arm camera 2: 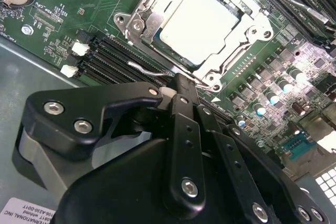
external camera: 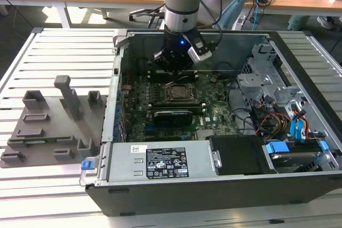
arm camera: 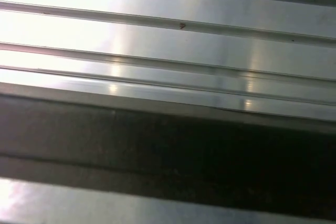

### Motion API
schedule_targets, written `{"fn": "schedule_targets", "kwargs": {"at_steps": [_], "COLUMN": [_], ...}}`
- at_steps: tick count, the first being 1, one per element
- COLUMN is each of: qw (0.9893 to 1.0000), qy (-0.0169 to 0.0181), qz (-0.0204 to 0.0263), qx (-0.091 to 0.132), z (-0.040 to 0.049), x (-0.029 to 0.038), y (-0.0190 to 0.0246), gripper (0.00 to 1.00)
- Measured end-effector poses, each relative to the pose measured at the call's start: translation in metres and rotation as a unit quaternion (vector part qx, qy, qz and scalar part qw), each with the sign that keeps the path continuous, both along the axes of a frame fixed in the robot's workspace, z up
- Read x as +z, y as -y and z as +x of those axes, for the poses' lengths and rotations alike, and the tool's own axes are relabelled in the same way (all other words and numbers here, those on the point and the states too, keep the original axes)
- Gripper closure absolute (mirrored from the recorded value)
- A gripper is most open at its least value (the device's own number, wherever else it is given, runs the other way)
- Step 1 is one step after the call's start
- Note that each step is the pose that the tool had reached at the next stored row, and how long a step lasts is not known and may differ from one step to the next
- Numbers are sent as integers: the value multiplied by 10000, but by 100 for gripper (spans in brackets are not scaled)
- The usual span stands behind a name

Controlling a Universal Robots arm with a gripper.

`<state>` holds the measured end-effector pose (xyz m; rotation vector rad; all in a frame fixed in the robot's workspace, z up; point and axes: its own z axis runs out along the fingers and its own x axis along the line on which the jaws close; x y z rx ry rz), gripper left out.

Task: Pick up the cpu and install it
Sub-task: 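Install the first cpu locking lever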

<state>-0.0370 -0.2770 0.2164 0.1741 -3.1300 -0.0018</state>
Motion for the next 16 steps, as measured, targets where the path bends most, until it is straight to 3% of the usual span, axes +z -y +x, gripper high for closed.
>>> {"fn": "schedule_targets", "kwargs": {"at_steps": [4, 16], "qw": [10000, 10000], "qy": [0, -8], "qz": [0, 0], "qx": [0, -14], "z": [0, 112], "x": [0, -44], "y": [-25, -24], "gripper": [89, 89]}}
